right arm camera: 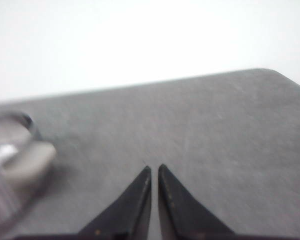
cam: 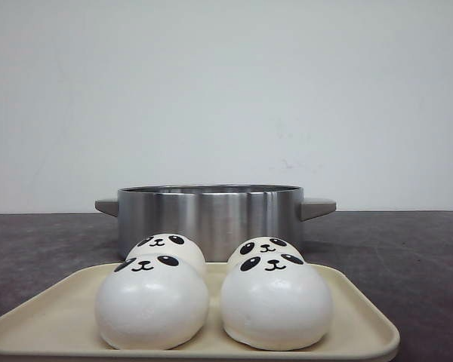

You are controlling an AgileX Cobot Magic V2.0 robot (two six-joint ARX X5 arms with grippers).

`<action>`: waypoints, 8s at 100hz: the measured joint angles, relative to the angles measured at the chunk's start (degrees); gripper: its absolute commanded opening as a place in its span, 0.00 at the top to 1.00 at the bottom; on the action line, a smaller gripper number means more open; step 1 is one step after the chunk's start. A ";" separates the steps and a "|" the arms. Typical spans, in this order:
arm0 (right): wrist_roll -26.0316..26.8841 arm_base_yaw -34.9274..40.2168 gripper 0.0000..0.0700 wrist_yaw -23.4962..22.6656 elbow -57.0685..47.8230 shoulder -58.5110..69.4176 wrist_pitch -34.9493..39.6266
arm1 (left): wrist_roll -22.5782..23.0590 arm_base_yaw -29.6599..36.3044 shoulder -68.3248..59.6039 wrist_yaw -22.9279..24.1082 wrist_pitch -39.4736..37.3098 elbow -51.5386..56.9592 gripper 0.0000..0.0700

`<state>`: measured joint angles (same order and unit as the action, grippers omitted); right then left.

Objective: Steam buns

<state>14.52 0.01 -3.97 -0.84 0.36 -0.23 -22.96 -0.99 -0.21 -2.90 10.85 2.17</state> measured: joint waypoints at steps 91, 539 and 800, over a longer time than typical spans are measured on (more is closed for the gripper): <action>-1.25 0.00 0.23 -20.13 -44.22 22.16 25.00 | 10.19 1.57 -24.50 -15.04 17.92 44.65 0.30; -3.96 32.41 0.98 5.49 -92.45 107.14 39.85 | 7.28 7.37 -25.27 -16.28 38.62 44.65 0.32; -1.66 46.93 0.98 13.22 -93.72 57.51 52.54 | -0.52 46.27 -70.38 -2.29 16.81 62.20 0.99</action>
<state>12.86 46.94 9.26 -94.56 57.87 52.31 -23.49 45.28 -70.59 -5.19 27.66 64.38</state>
